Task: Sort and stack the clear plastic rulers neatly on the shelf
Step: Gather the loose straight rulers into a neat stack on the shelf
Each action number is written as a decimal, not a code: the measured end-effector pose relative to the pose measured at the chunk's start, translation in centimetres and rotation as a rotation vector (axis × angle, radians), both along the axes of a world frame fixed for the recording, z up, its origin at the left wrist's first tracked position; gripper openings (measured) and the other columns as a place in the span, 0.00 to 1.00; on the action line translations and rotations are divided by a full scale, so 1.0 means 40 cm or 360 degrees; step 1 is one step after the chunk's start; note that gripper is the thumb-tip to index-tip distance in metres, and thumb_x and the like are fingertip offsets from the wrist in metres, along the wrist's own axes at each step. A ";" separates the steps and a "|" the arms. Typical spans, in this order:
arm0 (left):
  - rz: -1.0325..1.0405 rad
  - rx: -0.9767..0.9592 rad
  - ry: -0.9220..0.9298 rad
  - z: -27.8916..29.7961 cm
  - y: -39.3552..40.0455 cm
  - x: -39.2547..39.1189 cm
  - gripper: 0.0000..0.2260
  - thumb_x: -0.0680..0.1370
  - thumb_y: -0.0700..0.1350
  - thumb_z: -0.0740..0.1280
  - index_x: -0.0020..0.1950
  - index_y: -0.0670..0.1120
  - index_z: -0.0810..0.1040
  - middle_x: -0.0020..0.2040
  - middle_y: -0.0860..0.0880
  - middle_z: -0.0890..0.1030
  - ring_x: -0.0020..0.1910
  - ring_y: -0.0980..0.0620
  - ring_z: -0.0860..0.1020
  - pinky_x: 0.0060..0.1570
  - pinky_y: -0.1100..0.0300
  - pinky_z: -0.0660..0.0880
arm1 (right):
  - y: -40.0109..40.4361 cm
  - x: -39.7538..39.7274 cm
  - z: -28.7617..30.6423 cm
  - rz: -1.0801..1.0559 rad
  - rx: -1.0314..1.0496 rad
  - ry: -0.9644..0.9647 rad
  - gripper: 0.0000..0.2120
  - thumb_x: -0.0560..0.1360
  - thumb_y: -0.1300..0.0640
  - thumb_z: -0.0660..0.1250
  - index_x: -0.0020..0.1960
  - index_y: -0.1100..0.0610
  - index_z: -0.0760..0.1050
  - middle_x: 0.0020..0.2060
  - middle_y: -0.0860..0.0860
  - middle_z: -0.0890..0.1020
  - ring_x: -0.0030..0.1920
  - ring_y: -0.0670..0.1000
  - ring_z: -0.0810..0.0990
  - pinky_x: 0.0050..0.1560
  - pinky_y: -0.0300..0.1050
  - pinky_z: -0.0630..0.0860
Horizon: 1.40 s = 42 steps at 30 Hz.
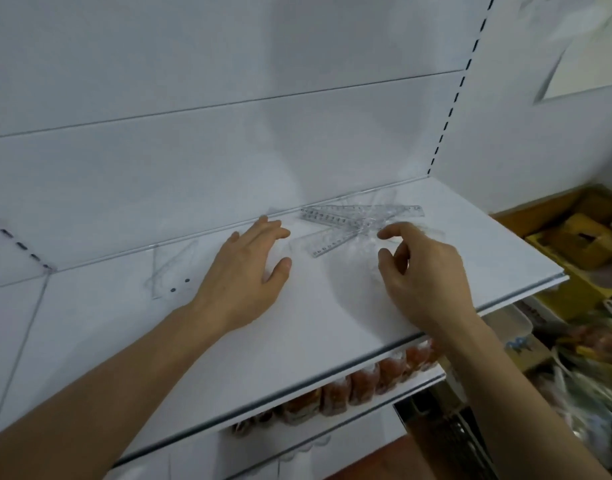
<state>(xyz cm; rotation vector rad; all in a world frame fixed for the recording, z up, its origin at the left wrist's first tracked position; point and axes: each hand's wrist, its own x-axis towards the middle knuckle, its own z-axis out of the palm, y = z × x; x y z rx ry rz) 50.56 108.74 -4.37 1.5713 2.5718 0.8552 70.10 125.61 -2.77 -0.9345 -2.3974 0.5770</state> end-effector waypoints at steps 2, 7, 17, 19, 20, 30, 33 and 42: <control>0.0017 -0.0047 0.0061 0.001 -0.067 -0.028 0.20 0.83 0.52 0.61 0.74 0.51 0.68 0.79 0.54 0.64 0.80 0.59 0.52 0.79 0.50 0.51 | -0.044 -0.053 0.020 0.0208 0.0117 -0.0077 0.11 0.80 0.50 0.65 0.62 0.47 0.75 0.40 0.43 0.78 0.44 0.47 0.75 0.47 0.46 0.71; 0.0197 -0.0130 0.0219 0.025 -0.311 -0.093 0.23 0.83 0.55 0.58 0.78 0.49 0.65 0.80 0.52 0.61 0.81 0.56 0.50 0.79 0.49 0.49 | -0.222 -0.198 0.045 0.0539 0.0256 -0.0204 0.18 0.80 0.46 0.65 0.68 0.48 0.74 0.65 0.49 0.76 0.68 0.55 0.68 0.66 0.58 0.70; 0.0825 -0.0228 0.0249 0.060 -1.063 -0.200 0.33 0.79 0.64 0.47 0.80 0.48 0.61 0.81 0.50 0.60 0.80 0.53 0.53 0.78 0.48 0.51 | -0.850 -0.435 0.068 0.1093 0.0246 -0.0220 0.29 0.81 0.41 0.59 0.78 0.49 0.61 0.78 0.51 0.64 0.79 0.55 0.55 0.76 0.62 0.60; 0.0938 -0.0211 0.0248 0.063 -1.224 -0.213 0.32 0.79 0.63 0.48 0.80 0.49 0.61 0.81 0.50 0.60 0.80 0.53 0.54 0.78 0.48 0.51 | -0.997 -0.475 0.072 0.1193 0.0259 -0.0211 0.29 0.81 0.41 0.60 0.79 0.49 0.61 0.78 0.50 0.63 0.80 0.55 0.54 0.77 0.61 0.59; 0.0998 -0.0205 0.0241 0.062 -1.301 -0.217 0.31 0.80 0.62 0.50 0.80 0.48 0.61 0.81 0.50 0.60 0.80 0.53 0.54 0.78 0.48 0.52 | -1.067 -0.495 0.073 0.1243 0.0265 -0.0209 0.29 0.81 0.41 0.60 0.79 0.49 0.60 0.78 0.50 0.62 0.80 0.54 0.53 0.77 0.61 0.58; 0.1522 -0.0279 0.0145 0.087 -1.917 -0.181 0.32 0.80 0.62 0.49 0.80 0.48 0.60 0.81 0.49 0.58 0.81 0.50 0.53 0.78 0.42 0.55 | -1.676 -0.645 0.065 0.1858 0.0273 -0.0302 0.28 0.83 0.41 0.56 0.80 0.47 0.57 0.80 0.46 0.56 0.81 0.50 0.48 0.78 0.61 0.55; 0.1644 -0.0343 0.0138 0.078 -2.052 -0.177 0.30 0.82 0.62 0.52 0.80 0.47 0.60 0.81 0.47 0.58 0.81 0.49 0.53 0.77 0.44 0.54 | -1.806 -0.679 0.049 0.2006 0.0276 -0.0399 0.29 0.83 0.39 0.53 0.81 0.45 0.53 0.81 0.43 0.52 0.81 0.47 0.43 0.79 0.62 0.51; 0.1921 -0.0577 0.0055 0.077 -2.420 -0.324 0.31 0.83 0.62 0.51 0.82 0.48 0.53 0.83 0.47 0.51 0.81 0.48 0.50 0.78 0.40 0.51 | -2.151 -0.860 0.038 0.2120 0.0174 -0.0453 0.31 0.82 0.36 0.51 0.82 0.43 0.51 0.82 0.41 0.48 0.81 0.47 0.40 0.79 0.63 0.48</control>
